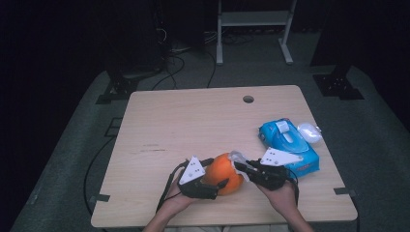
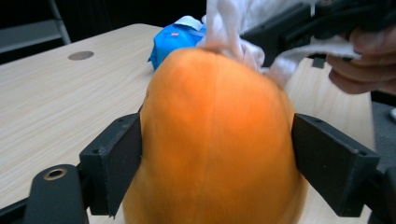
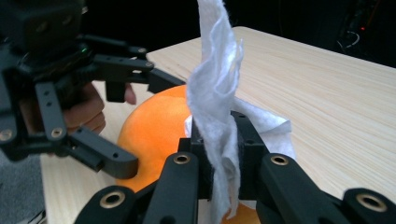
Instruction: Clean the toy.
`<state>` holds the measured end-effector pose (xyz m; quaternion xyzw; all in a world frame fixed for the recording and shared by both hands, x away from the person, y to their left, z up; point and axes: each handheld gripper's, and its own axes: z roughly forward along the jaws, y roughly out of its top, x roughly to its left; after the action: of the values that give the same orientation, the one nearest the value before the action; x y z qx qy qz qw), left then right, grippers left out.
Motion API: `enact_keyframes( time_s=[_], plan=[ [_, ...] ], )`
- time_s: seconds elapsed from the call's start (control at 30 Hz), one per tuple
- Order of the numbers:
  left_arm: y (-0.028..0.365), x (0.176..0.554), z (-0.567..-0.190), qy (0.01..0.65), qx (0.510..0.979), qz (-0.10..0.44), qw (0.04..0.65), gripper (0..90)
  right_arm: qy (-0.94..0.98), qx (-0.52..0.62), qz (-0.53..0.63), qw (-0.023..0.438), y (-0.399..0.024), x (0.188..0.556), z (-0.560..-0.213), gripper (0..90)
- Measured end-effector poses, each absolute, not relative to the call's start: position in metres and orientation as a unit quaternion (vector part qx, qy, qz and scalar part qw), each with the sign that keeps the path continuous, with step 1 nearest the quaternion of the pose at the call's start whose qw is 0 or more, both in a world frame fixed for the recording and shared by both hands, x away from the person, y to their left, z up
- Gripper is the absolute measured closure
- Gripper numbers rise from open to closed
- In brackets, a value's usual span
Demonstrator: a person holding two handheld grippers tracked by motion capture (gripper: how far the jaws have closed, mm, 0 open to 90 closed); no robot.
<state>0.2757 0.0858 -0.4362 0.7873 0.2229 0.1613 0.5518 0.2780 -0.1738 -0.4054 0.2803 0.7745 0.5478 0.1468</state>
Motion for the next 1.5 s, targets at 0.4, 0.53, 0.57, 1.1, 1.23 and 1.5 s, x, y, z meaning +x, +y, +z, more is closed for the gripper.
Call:
enact_keyframes(
  time_s=[0.4,0.53,0.57,1.1,1.23,1.5],
  plan=[
    [0.096,0.284,-0.441,0.258,0.771,0.149,0.563,33.8,0.790,0.248,0.534,0.173,-0.160,0.270,-0.401,80.8],
    [0.097,0.287,-0.443,0.257,0.770,0.123,0.571,24.9,0.779,0.284,0.535,0.164,-0.175,0.281,-0.411,80.7],
    [0.097,0.287,-0.443,0.257,0.769,0.126,0.572,24.1,0.779,0.284,0.535,0.164,-0.175,0.280,-0.411,80.7],
    [0.088,0.282,-0.444,0.245,0.778,0.137,0.562,13.4,0.772,0.285,0.544,0.160,-0.178,0.280,-0.406,80.7],
    [0.087,0.282,-0.449,0.238,0.780,0.127,0.565,22.3,0.777,0.280,0.541,0.160,-0.173,0.279,-0.405,80.6],
    [0.086,0.280,-0.450,0.230,0.784,0.140,0.559,26.6,0.784,0.251,0.542,0.170,-0.159,0.269,-0.399,80.5]
  ],
)
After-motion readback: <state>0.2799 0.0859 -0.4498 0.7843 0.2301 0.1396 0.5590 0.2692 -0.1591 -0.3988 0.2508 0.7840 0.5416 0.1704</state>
